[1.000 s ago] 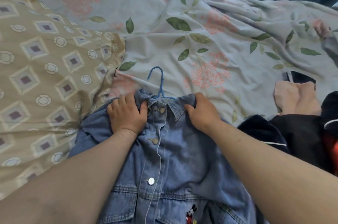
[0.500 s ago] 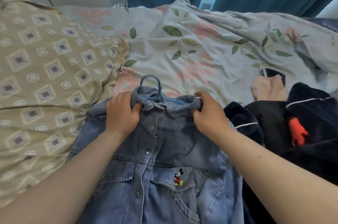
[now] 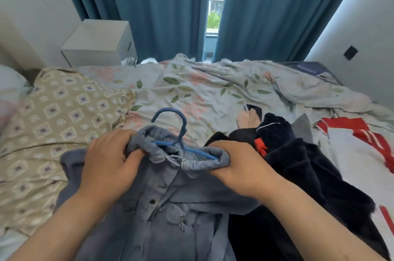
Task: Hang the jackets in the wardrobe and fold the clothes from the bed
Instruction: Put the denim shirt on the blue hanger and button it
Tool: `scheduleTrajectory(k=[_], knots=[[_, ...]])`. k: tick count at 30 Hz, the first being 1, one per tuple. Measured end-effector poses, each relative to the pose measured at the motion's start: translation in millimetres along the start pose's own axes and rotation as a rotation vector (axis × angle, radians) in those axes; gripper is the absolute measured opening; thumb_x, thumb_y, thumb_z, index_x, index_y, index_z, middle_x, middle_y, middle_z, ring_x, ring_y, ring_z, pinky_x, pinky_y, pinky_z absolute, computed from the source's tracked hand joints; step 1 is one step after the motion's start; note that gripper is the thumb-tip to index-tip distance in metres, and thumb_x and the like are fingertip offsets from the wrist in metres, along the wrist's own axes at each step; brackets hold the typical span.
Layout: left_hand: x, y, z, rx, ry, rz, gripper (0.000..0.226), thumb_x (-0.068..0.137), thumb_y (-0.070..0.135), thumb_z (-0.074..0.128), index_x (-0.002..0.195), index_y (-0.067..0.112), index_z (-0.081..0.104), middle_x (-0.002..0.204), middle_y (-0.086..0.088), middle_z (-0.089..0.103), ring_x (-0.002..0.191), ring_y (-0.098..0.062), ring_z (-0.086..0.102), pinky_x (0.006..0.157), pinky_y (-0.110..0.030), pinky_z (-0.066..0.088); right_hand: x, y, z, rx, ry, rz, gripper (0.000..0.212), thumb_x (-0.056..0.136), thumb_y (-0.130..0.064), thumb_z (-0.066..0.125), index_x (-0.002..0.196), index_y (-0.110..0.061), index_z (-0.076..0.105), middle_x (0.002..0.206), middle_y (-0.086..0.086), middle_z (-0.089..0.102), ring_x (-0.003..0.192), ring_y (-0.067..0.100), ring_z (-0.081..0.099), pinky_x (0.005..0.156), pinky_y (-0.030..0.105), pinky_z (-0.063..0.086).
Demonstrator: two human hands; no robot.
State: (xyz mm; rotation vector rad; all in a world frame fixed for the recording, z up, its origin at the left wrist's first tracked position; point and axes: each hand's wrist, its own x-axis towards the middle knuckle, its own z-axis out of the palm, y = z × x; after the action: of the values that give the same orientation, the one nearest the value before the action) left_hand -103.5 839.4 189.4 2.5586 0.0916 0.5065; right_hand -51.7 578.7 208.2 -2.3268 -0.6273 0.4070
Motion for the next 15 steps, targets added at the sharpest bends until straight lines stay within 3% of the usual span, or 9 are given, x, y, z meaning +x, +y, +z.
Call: scheduleTrajectory(k=[2, 4, 7, 9, 12, 15], knots=[[-19.2, 39.9, -28.4, -0.009, 0.001, 0.042, 0.021, 0.074, 0.038, 0.048, 0.074, 0.019, 0.056, 0.068, 0.012, 0.05, 0.068, -0.009, 0.04, 0.06, -0.036, 0.029, -45.6, -15.1, -22.1, 0.003, 0.042, -0.015, 0.007, 0.088, -0.035, 0.064, 0.09, -0.03, 0.067, 0.086, -0.009, 0.066, 0.078, 0.008, 0.06, 0.072, 0.036, 0.051], [-42.5, 81.7, -59.8, -0.032, 0.004, 0.068, 0.017, 0.073, 0.041, 0.045, 0.075, 0.026, 0.055, 0.068, 0.015, 0.051, 0.076, -0.002, 0.046, 0.059, -0.032, 0.029, -93.4, -30.8, -44.3, 0.023, 0.079, -0.024, 0.004, 0.088, -0.031, 0.064, 0.09, -0.03, 0.067, 0.083, -0.009, 0.066, 0.075, 0.01, 0.059, 0.071, 0.04, 0.052], [-80.7, 140.1, -110.8, -0.046, 0.004, 0.118, 0.009, 0.075, 0.032, 0.053, 0.083, 0.034, 0.056, 0.08, 0.016, 0.058, 0.082, 0.004, 0.051, 0.058, -0.027, 0.034, -166.6, -58.6, -74.2, 0.045, 0.13, -0.049, 0.005, 0.088, -0.031, 0.066, 0.093, -0.032, 0.067, 0.087, -0.011, 0.066, 0.077, 0.01, 0.061, 0.071, 0.035, 0.052], [-107.2, 175.8, -147.1, -0.053, 0.015, 0.13, 0.02, 0.08, 0.023, 0.059, 0.091, 0.041, 0.058, 0.093, 0.025, 0.059, 0.088, 0.006, 0.054, 0.063, -0.022, 0.038, -214.9, -79.5, -94.0, 0.057, 0.184, -0.088, 0.009, 0.088, -0.029, 0.068, 0.095, -0.035, 0.067, 0.09, -0.015, 0.067, 0.081, 0.005, 0.062, 0.071, 0.027, 0.051], [-143.2, 227.9, -201.7, -0.078, -0.005, 0.155, 0.036, 0.081, 0.009, 0.067, 0.094, 0.043, 0.062, 0.091, 0.024, 0.063, 0.09, 0.001, 0.058, 0.07, -0.021, 0.041, -282.4, -116.0, -123.7, 0.089, 0.28, -0.15, 0.022, 0.085, -0.019, 0.072, 0.095, -0.039, 0.067, 0.092, -0.021, 0.068, 0.085, 0.0, 0.062, 0.07, 0.017, 0.049], [-170.4, 273.7, -251.0, -0.1, 0.04, 0.167, 0.039, 0.079, 0.004, 0.069, 0.089, 0.041, 0.064, 0.093, 0.025, 0.065, 0.09, 0.004, 0.058, 0.072, -0.01, 0.039, -332.8, -153.7, -150.1, 0.08, 0.311, -0.198, 0.028, 0.084, -0.017, 0.073, 0.096, -0.041, 0.065, 0.094, -0.024, 0.067, 0.089, -0.003, 0.062, 0.073, 0.011, 0.046]])
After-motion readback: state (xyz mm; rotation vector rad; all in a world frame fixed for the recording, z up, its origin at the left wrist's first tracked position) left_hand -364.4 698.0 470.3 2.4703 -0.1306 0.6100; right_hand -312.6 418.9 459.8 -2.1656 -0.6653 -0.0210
